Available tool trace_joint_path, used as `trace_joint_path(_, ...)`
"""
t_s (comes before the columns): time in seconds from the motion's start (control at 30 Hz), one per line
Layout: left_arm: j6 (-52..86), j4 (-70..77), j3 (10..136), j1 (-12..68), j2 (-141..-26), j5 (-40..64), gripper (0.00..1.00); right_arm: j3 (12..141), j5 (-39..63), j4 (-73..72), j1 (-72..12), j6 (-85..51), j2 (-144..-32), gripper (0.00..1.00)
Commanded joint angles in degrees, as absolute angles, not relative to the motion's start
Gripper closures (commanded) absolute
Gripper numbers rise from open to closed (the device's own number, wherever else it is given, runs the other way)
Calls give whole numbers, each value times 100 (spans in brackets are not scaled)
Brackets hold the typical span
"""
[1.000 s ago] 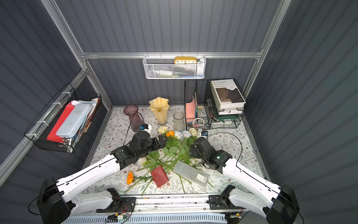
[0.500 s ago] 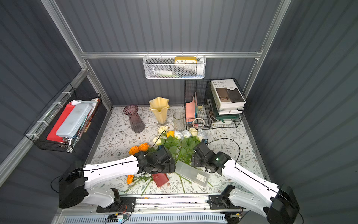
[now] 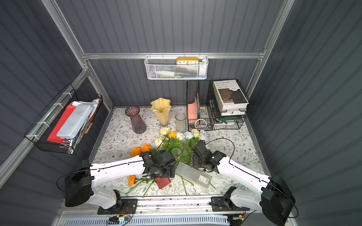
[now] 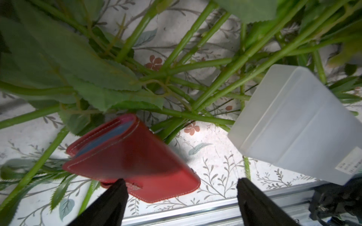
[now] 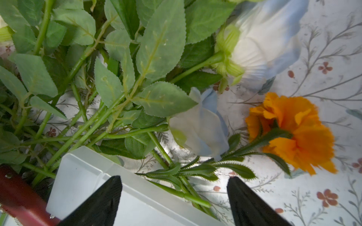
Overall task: Arrange the flowers in different vases according to their colors
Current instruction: Pick up the distractor from the center of the board.
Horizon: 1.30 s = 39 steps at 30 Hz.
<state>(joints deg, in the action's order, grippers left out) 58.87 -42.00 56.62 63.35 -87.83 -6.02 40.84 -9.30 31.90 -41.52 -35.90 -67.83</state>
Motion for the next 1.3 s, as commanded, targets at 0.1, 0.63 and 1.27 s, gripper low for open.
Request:
trace_joint_path(0.1, 5890, -3916, 5775, 6354, -9642, -545, 8, 4373, -534, 2983, -4193, -3338, -7251, 11)
trace_joint_path(0.63, 5755, -3941, 5699, 6354, -9472, -772, 99, 4241, -785, 3569, -5397, -1964, -6365, 1)
trace_joint_path(1.27, 5548, -4095, 5985, 6350, -8246, -1060, 100, 4003, -1135, 3037, -6012, 993, -6577, 1)
